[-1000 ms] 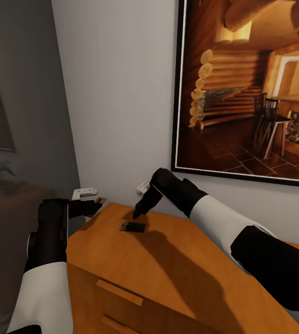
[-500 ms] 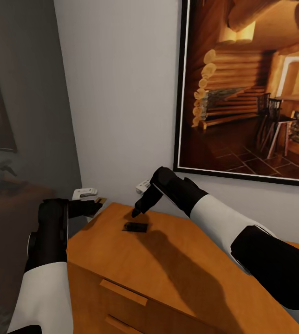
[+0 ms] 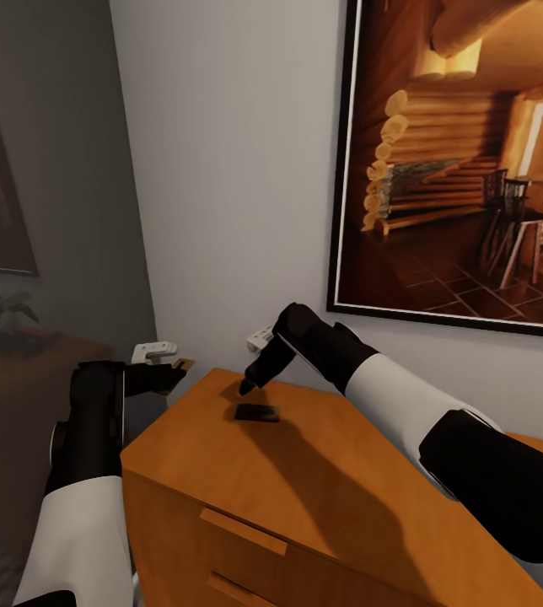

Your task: Take the four mousetraps from the cabinet in the bathroom and place them on the bathroom floor. Make sure all four end up on the same floor surface, and ensure that at least two of them are either under or directly next to the same bathroom sink.

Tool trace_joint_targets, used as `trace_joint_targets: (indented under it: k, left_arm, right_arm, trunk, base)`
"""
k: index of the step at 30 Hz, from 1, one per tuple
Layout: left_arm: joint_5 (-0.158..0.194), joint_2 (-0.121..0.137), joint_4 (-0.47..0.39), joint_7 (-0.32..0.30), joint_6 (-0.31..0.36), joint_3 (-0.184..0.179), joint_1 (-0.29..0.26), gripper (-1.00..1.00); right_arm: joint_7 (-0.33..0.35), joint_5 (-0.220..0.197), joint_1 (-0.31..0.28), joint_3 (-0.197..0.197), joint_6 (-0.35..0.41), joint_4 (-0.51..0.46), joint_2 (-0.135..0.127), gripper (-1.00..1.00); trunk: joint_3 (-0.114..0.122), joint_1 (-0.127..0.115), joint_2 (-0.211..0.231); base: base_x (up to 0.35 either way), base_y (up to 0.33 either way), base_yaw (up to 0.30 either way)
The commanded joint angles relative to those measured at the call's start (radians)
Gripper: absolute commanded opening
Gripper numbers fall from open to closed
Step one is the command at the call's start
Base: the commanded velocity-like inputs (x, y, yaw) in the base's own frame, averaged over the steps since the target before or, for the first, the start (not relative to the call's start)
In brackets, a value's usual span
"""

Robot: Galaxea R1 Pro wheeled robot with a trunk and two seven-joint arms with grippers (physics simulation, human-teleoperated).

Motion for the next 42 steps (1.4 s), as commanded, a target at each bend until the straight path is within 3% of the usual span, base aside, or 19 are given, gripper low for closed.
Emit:
trace_joint_targets:
  k: [1,7,17,42]
  left_arm:
    - [-0.01,-0.001,-0.001,-0.01,0.002,0.002,-0.001,-1.0]
    - [-0.012,0.0,-0.001,-0.008,0.002,0.002,-0.001,-1.0]
    - [-0.011,0.0,0.0,-0.008,0.002,0.002,-0.001,-1.0]
    - [-0.012,0.0,0.004,-0.008,0.002,0.002,-0.001,-1.0]
  right_arm:
    - [-0.004,-0.009,-0.002,0.003,0.005,0.001,0.0,1.0]
    - [-0.006,-0.007,-0.002,0.002,0.005,0.015,0.0,1.0]
    - [-0.004,-0.005,-0.002,0.003,0.005,0.124,0.0,1.0]
    - [0.001,-0.005,-0.002,0.003,0.005,0.085,0.0,1.0]
  trunk:
    - [-0.001,0.0,-0.001]
    - [-0.001,0.0,-0.001]
    - [-0.001,0.0,-0.001]
    - [-0.001,0.0,-0.001]
  base:
    - [0.0,0.006,0.0]
    - [0.0,0.003,0.0]
    - [0.0,0.0,0.0]
    - [0.012,0.0,0.0]
